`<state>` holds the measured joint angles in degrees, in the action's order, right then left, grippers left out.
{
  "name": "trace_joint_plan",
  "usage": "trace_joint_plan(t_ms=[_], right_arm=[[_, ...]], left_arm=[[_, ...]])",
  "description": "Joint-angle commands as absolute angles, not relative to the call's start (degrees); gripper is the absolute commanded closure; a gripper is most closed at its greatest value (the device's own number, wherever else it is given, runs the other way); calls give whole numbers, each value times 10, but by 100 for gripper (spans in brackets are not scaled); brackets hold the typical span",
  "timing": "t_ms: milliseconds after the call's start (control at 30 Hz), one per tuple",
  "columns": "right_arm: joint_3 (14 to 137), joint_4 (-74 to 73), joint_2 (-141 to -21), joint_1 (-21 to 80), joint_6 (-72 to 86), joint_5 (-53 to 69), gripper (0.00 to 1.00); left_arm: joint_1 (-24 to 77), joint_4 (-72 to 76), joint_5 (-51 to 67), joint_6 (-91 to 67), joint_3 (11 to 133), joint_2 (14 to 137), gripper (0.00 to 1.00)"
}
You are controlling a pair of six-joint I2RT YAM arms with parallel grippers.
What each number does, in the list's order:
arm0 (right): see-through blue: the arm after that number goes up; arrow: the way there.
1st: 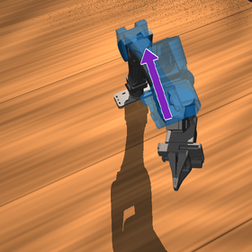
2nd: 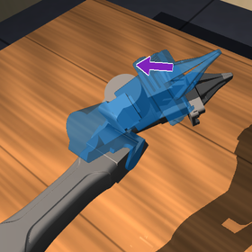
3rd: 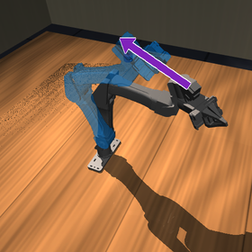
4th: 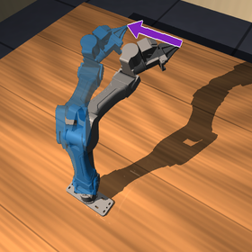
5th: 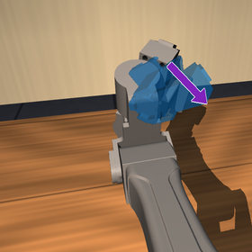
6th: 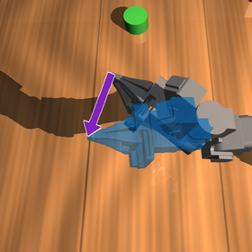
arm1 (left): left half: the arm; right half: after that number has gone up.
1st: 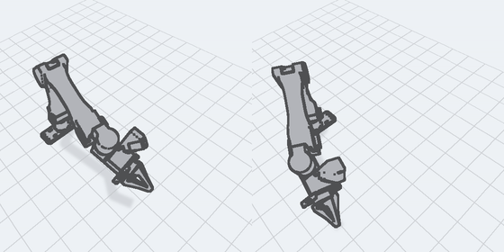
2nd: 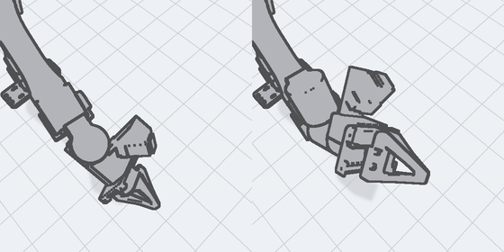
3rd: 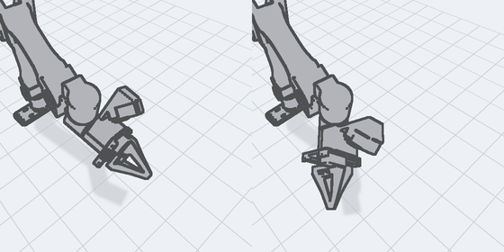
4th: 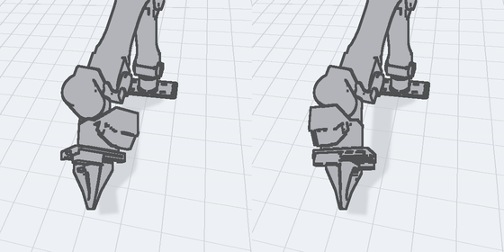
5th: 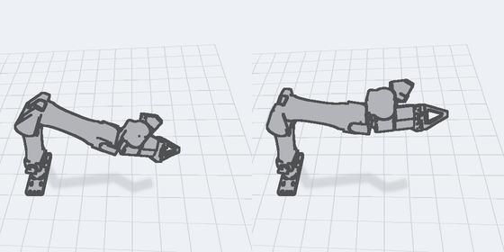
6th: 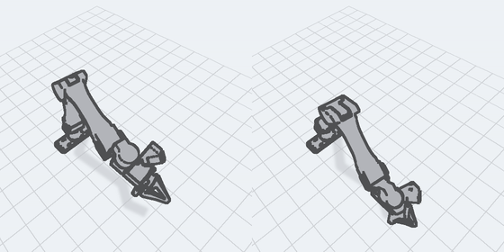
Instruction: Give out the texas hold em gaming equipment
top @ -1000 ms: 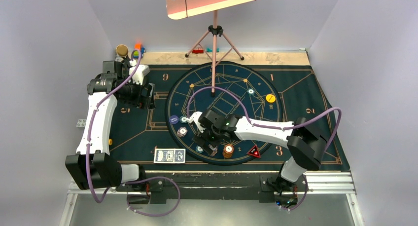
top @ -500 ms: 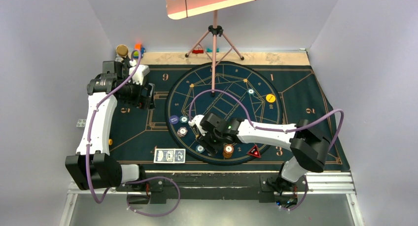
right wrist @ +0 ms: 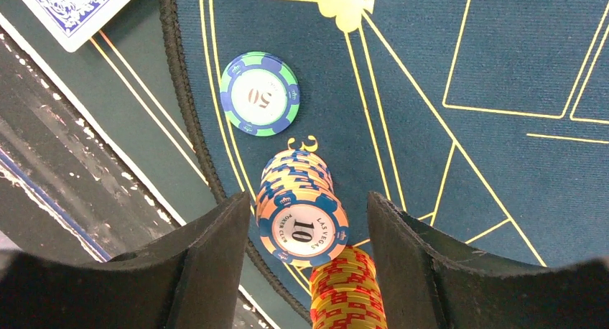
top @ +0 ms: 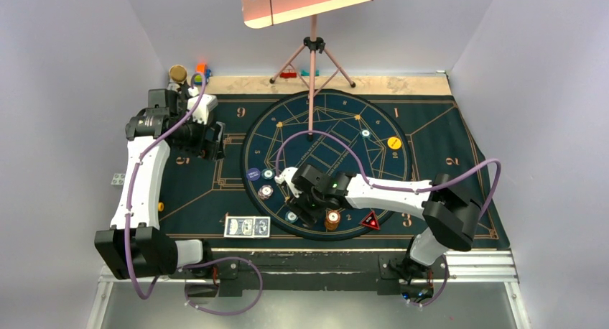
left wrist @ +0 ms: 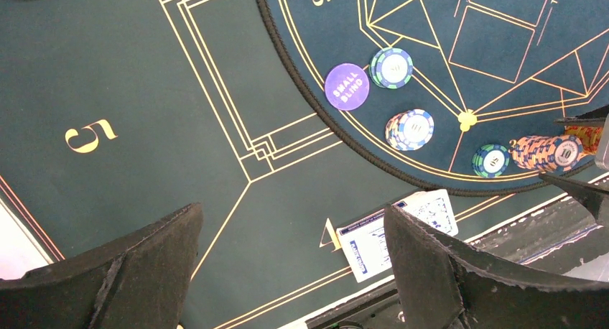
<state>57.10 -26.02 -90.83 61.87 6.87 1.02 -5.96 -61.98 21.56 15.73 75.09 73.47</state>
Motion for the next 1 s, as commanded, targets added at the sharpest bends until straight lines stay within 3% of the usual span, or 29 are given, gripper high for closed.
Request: trace_joint_plan(t_ms=[0, 367, 567, 767, 967], right_arm=[[569, -250, -913, 621, 70, 17, 36], [566, -245, -918, 621, 68, 25, 48], [566, -244, -909, 621, 67, 23, 66], [563, -244, -901, 621, 69, 32, 98], [570, -243, -883, 620, 79, 20, 100]], left_arm=[[-64, -620, 212, 167, 767, 719, 0], [-63, -623, 212, 169, 765, 715, 0], [-63, -624, 212, 169, 770, 716, 0], [-63, -627, 212, 169, 776, 717, 0], [-63, -626, 214, 171, 777, 717, 0]])
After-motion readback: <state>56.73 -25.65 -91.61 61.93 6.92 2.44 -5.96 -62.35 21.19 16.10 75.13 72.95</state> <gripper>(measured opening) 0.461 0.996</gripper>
